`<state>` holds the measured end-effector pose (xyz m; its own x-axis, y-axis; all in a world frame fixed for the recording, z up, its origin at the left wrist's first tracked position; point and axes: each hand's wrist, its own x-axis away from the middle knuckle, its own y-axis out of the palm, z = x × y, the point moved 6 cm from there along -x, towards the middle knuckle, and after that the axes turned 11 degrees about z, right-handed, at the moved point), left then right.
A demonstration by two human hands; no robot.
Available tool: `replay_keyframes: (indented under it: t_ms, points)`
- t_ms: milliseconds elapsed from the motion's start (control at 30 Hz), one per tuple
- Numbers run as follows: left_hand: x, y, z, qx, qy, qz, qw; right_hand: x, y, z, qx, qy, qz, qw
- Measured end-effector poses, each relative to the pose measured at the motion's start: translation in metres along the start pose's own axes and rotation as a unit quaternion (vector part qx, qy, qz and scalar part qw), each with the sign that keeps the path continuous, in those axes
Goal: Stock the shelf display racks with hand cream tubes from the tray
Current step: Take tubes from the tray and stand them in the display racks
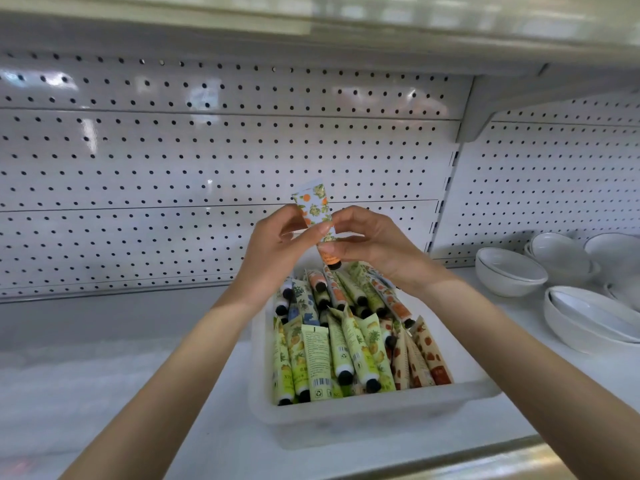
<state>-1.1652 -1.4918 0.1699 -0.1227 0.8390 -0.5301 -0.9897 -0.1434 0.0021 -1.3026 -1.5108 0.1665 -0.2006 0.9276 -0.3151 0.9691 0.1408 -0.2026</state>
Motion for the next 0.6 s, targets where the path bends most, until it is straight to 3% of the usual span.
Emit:
replay_keyframes:
  t_ms: [133, 233, 300, 400, 600]
  points:
    - [0.005, -0.008, -0.001, 0.003, -0.005, 0.002, 1.0, 0.005, -0.007, 0.001, 0.037, 0.034, -0.046, 0.998]
    - [0.009, -0.018, -0.006, -0.006, -0.022, 0.001, 1.0, 0.007, -0.032, 0.017, 0.157, 0.069, -0.053, 0.984]
    - [0.012, -0.024, -0.012, -0.017, -0.035, 0.002, 0.999, 0.009, -0.048, 0.036, 0.285, 0.09, -0.058, 0.952]
    - [0.014, -0.026, -0.019, -0.022, -0.051, 0.0, 0.998, 0.016, -0.057, 0.064, 0.46, 0.112, -0.073, 0.878]
    - [0.018, -0.025, -0.024, -0.022, -0.065, -0.008, 0.998, 0.022, -0.045, 0.08, 0.605, 0.122, -0.077, 0.783]
